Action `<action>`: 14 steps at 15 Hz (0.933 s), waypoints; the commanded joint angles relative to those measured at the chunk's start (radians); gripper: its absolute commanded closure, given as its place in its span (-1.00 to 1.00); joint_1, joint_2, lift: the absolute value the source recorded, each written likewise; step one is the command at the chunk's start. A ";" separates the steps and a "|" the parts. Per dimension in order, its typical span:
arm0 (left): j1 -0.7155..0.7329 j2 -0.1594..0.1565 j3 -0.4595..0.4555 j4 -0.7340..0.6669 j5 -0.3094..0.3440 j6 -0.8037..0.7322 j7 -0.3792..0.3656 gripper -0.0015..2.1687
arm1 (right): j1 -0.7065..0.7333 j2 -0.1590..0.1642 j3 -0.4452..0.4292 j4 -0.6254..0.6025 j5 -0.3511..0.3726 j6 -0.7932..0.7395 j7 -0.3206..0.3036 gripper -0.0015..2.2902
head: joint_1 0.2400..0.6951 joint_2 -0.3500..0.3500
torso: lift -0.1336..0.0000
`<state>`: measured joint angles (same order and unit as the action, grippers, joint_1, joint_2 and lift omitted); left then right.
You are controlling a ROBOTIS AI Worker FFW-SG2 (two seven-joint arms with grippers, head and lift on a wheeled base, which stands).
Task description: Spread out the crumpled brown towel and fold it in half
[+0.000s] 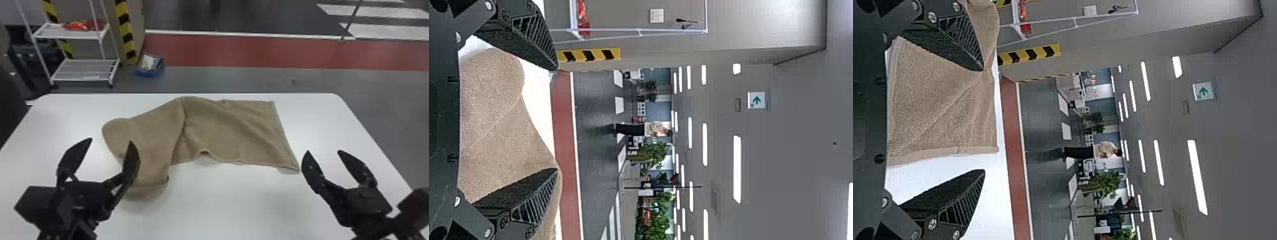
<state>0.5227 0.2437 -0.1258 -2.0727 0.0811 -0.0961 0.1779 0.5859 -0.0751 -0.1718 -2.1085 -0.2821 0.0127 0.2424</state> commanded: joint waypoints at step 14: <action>-0.043 -0.006 0.015 -0.026 0.008 0.500 0.041 -0.69 | -0.003 -0.003 -0.002 0.027 0.020 -0.004 -0.006 -0.85 | 1.00 -0.15 | -0.84</action>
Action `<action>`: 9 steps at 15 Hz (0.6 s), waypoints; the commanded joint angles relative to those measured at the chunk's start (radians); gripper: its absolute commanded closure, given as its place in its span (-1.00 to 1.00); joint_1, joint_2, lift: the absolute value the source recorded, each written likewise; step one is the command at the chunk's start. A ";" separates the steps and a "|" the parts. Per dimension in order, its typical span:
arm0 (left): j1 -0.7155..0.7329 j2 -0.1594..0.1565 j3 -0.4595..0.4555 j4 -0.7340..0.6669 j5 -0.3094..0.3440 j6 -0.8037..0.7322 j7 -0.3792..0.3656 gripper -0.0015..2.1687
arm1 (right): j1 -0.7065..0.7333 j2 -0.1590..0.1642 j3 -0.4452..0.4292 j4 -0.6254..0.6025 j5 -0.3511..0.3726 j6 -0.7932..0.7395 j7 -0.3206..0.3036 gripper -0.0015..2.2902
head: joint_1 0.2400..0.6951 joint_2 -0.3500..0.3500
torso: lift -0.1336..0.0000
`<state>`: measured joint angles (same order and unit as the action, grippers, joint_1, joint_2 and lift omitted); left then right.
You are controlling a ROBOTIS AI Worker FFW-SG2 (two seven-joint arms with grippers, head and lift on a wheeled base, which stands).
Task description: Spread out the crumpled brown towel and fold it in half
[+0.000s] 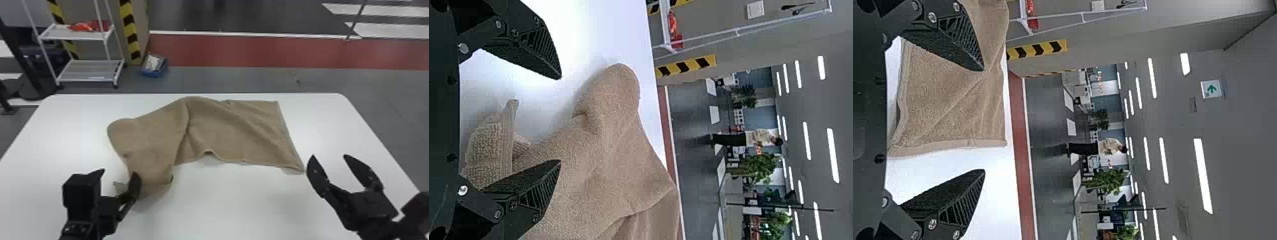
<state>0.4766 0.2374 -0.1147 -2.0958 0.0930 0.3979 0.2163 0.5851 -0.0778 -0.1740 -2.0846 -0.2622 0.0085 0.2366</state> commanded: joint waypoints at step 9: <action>0.017 -0.001 0.024 -0.032 -0.007 0.095 -0.002 -0.60 | -0.022 -0.004 0.007 0.024 0.001 0.000 0.001 -0.85 | 1.00 -0.08 | -0.84</action>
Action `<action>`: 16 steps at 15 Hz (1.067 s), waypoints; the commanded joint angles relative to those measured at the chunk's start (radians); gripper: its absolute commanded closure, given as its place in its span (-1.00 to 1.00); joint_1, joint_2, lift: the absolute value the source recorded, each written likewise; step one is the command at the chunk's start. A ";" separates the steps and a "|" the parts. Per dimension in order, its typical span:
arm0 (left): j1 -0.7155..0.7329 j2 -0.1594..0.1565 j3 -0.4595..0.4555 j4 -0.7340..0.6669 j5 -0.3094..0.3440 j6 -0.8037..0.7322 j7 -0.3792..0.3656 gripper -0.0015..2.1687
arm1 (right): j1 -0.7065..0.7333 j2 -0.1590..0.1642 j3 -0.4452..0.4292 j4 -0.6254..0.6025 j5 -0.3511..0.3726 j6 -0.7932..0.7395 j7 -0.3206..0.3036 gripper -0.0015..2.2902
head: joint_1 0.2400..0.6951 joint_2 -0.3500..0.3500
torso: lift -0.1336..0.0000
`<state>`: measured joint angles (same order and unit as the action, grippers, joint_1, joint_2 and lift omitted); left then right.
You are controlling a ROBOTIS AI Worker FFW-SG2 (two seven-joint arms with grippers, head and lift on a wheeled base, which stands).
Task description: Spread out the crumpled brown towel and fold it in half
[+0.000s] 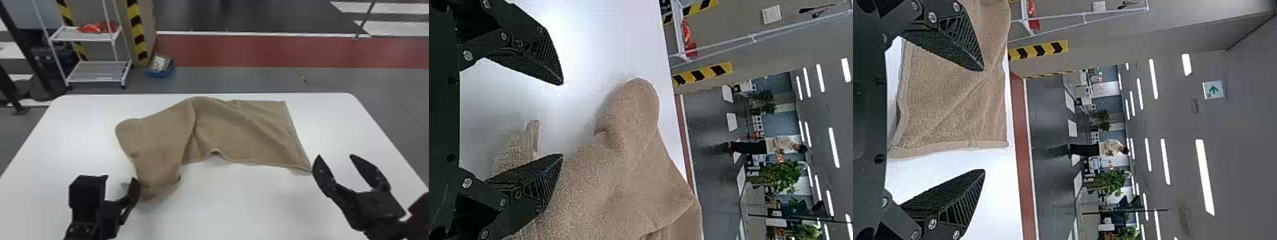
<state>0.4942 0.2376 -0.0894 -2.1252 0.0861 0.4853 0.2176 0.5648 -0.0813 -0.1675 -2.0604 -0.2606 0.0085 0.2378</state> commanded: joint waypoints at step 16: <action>-0.003 0.006 -0.015 -0.061 -0.036 0.186 -0.021 -0.39 | 0.003 0.000 0.002 -0.004 0.001 0.003 0.000 -0.85 | 1.00 -0.08 | -0.84</action>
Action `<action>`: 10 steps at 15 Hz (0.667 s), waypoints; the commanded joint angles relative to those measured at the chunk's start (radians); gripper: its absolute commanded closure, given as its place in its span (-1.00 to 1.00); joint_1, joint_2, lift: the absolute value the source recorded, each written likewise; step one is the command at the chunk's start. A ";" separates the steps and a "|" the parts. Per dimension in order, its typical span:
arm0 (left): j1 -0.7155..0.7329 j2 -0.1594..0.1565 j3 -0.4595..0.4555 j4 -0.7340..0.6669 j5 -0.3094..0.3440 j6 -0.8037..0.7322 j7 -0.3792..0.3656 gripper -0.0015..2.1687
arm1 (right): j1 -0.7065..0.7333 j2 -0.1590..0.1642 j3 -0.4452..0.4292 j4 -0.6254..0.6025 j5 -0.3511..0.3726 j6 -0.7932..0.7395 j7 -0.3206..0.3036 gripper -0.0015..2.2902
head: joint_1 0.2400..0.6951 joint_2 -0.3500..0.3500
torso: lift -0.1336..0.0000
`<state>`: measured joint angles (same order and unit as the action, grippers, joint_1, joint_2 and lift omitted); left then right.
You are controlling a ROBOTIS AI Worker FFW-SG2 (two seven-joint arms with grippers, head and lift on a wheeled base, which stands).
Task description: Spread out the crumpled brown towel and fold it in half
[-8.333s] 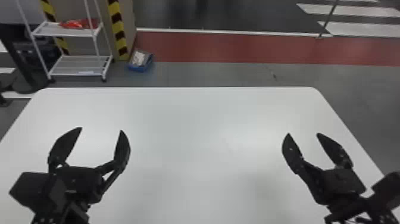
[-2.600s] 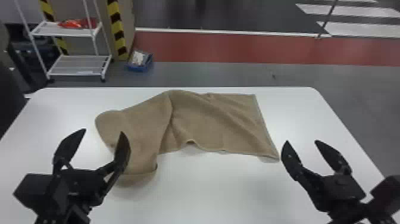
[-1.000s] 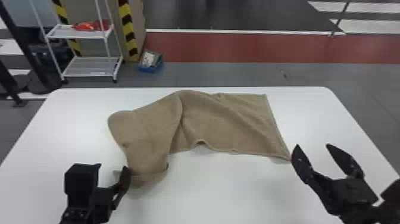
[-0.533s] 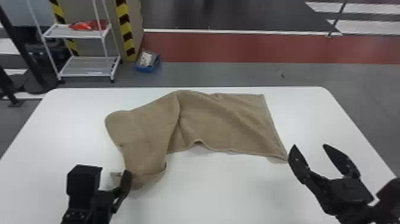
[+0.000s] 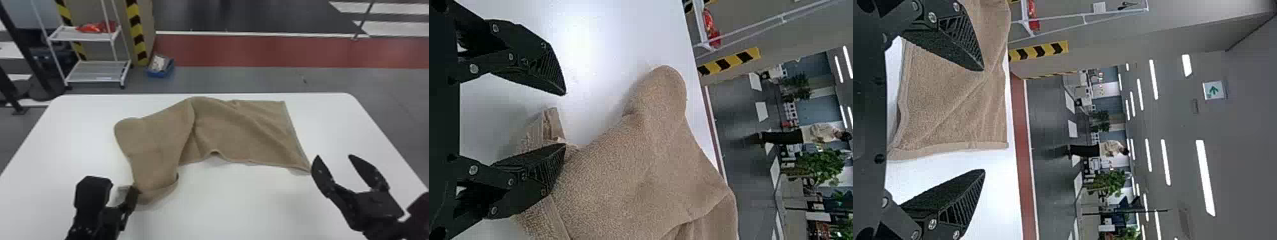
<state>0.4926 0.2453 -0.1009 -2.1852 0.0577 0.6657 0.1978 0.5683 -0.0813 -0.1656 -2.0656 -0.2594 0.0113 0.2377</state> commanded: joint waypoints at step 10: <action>-0.017 -0.009 -0.016 0.005 -0.022 0.055 -0.047 -0.32 | -0.015 -0.003 0.003 0.002 -0.001 0.013 0.000 -0.86 | 1.00 -0.13 | -0.84</action>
<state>0.4802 0.2367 -0.1158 -2.1845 0.0376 0.7202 0.1501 0.5542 -0.0847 -0.1631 -2.0632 -0.2605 0.0238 0.2377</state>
